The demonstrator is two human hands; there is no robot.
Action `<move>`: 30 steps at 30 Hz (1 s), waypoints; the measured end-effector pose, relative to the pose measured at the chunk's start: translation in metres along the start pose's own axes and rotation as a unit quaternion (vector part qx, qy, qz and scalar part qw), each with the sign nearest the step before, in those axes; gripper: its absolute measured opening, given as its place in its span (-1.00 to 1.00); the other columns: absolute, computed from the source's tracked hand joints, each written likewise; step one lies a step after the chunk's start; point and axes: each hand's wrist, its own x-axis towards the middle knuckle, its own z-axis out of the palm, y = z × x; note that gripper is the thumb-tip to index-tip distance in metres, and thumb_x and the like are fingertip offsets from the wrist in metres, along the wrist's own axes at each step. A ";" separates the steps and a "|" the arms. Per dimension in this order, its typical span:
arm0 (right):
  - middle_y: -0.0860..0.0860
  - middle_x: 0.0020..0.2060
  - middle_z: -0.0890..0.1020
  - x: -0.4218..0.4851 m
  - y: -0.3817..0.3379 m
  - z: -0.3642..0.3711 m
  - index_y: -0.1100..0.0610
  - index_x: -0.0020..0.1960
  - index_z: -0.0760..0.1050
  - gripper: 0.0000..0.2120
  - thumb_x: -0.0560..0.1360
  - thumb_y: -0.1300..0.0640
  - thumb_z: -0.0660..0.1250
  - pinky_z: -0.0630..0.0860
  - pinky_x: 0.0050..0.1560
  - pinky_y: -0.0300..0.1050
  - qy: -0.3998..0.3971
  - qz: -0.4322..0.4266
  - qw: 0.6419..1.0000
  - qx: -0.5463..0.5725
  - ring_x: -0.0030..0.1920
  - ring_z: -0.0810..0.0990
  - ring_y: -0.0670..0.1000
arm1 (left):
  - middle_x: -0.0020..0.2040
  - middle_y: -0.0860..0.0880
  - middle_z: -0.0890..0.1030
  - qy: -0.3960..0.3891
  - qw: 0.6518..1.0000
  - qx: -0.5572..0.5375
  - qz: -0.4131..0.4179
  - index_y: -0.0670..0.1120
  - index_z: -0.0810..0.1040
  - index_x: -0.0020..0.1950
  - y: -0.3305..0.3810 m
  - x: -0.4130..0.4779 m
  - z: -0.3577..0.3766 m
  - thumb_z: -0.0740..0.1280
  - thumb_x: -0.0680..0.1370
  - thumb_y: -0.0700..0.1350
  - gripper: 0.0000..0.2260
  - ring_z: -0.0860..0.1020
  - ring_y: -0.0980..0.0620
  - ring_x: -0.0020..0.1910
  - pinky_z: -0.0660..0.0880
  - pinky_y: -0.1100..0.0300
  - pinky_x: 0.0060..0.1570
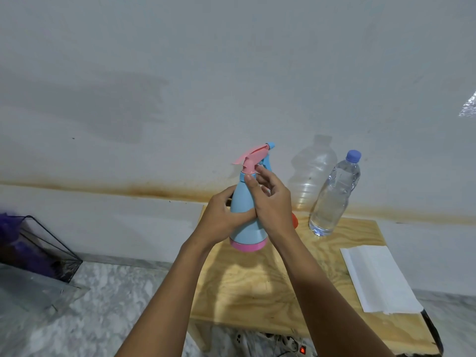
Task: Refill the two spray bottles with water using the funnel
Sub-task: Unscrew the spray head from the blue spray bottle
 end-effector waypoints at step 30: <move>-0.16 -0.10 0.71 0.015 -0.017 -0.015 0.00 0.11 0.62 -0.86 0.61 0.06 0.32 0.60 0.07 -0.17 -0.022 -0.047 0.998 0.022 -0.09 0.62 -0.17 | 0.13 0.14 0.59 0.041 0.998 0.039 0.010 0.30 0.40 0.33 -0.014 -0.009 -0.005 0.58 0.36 0.12 -0.39 0.58 0.15 0.11 0.62 0.14 -0.02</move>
